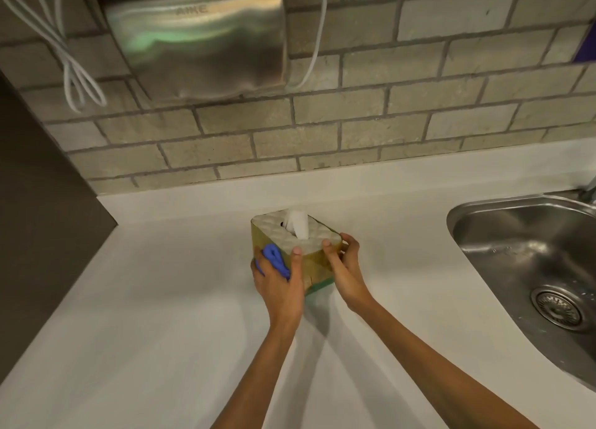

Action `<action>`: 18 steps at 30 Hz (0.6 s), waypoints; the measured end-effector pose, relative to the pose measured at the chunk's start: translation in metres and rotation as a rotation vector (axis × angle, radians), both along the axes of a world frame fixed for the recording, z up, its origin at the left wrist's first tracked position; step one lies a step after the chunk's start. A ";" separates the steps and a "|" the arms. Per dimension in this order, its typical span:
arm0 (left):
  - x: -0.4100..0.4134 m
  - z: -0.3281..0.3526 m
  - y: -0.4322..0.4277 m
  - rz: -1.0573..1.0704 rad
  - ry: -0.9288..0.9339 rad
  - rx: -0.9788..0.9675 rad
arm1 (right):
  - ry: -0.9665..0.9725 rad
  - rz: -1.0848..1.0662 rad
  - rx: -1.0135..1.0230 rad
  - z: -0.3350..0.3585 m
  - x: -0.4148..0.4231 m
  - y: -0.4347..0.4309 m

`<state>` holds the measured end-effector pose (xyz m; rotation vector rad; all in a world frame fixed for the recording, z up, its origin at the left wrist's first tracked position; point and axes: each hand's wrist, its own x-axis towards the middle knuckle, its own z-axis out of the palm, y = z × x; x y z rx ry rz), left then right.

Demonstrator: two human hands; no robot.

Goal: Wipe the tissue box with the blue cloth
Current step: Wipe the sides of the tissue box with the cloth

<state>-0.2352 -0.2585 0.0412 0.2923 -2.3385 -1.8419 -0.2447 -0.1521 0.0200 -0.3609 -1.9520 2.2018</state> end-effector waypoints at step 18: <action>-0.037 -0.012 -0.054 0.183 -0.238 0.228 | 0.163 0.057 0.152 -0.021 0.044 -0.047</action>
